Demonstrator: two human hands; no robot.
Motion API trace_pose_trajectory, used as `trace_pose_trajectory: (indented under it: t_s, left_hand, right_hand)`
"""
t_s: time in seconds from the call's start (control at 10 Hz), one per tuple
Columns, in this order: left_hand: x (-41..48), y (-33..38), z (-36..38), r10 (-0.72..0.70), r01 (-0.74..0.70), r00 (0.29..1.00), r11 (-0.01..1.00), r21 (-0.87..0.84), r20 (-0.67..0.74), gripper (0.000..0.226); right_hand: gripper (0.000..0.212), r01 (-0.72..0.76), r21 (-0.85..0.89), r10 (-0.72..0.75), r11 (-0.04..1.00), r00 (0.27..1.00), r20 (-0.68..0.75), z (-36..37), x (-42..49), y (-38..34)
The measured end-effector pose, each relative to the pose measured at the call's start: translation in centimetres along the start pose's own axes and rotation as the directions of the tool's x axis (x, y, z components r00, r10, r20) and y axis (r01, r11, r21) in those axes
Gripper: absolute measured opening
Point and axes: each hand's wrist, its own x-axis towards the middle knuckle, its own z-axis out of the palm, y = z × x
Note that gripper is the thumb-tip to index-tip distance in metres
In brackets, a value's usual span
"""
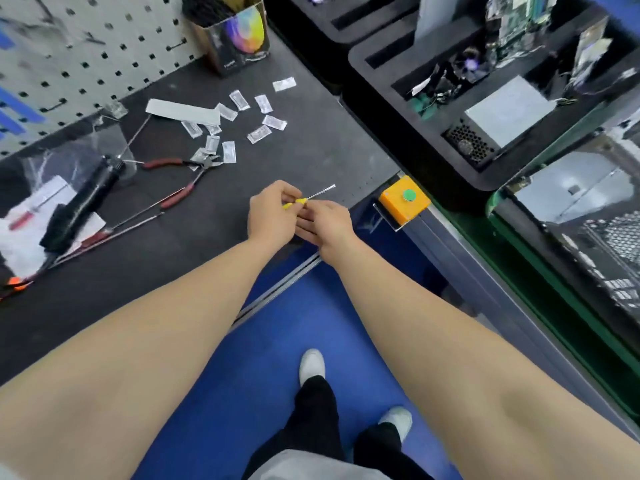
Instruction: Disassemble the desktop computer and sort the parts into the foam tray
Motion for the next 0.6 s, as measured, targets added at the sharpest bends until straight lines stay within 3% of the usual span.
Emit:
trace_pose_trajectory:
  t_s: [0.2, 0.3, 0.6]
  left_hand:
    - [1.8, -1.4, 0.1, 0.055, -0.056, 0.998, 0.995, 0.077, 0.007, 0.013]
    - [2.0, -1.5, 0.4, 0.116, -0.104, 0.992, 0.970, 0.218, -0.042, 0.015]
    - [1.1, 0.5, 1.2, 0.151, -0.126, 0.985, 0.958, 0.259, -0.079, 0.028]
  right_hand:
    - [0.022, 0.002, -0.032, -0.002, 0.999, 1.000, 0.004, 0.7, 1.1, 0.6]
    - [0.022, 0.014, -0.058, -0.015, 0.998, 1.000, -0.023, 0.5, 1.3, 0.4]
    - [0.025, 0.022, -0.064, -0.025, 0.998, 0.999, -0.040, -0.5, 0.3, -0.1]
